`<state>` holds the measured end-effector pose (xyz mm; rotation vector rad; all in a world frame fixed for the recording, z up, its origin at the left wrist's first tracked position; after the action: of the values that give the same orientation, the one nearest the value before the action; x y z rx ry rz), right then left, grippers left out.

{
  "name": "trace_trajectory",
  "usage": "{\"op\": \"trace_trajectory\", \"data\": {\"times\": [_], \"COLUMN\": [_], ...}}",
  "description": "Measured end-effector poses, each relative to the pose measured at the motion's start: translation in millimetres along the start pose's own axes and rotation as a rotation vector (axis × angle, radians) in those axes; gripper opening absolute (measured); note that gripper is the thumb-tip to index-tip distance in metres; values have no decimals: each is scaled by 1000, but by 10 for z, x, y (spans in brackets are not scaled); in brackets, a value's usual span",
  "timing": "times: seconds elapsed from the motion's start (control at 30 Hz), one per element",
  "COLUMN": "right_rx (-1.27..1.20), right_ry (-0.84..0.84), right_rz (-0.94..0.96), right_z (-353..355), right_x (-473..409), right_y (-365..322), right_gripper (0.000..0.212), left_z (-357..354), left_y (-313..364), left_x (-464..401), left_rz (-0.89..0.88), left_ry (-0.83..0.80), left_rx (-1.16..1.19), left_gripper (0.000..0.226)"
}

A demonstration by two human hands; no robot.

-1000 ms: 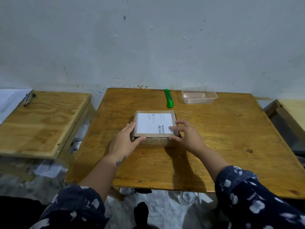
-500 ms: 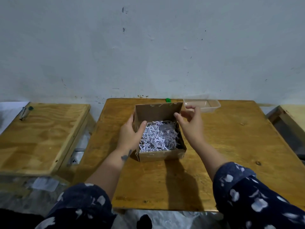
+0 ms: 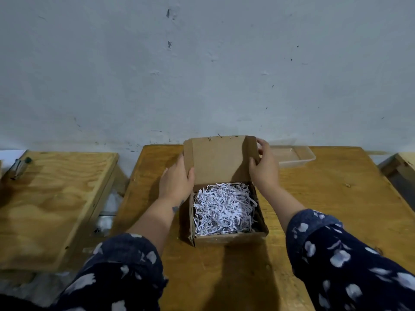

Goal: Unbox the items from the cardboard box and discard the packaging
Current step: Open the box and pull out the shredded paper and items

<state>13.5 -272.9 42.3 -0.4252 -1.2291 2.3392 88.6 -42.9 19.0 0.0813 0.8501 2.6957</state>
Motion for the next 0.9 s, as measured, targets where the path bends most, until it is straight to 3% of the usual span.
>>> {"op": "trace_trajectory", "data": {"times": [0.2,0.37,0.47,0.57,0.67,0.8,0.9], "right_rx": [8,-35,125,345,485,421,507], "right_ry": [-25,-53,2,64,96,-416,-611], "right_rz": [-76,-58,56,205,408,313,191], "right_z": [-78,7,143,234,233,-135,-325], "right_x": [13,95,187,403,660,794,889], "right_y": [210,132,-17,-255,-467,-238,-10], "right_gripper": [47,69,77,67,58,67,92], "left_z": [3,121,177,243,179,-144,-335], "left_y": [-30,74,191,407,602,584,423], "left_x": [-26,107,189,335,484,608,688], "left_rz": [44,17,-56,-192,-325,-310,-219], "left_ry": [-10,62,110,161,71,-307,-483], "left_rx": [-31,-79,-96,-174,-174,-116,-139], "left_gripper": [62,82,83,74,67,76,95]}}
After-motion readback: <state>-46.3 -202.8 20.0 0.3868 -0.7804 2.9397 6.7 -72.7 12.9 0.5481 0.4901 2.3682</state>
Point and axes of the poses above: each hand's wrist, its own x-axis away from the middle knuckle, its own z-axis out of the back of the hand, y = z × x, the point moved 8 cm from there along -x, towards the middle knuckle, and after that the axes turned 5 degrees about -y, right-handed, at the moved point
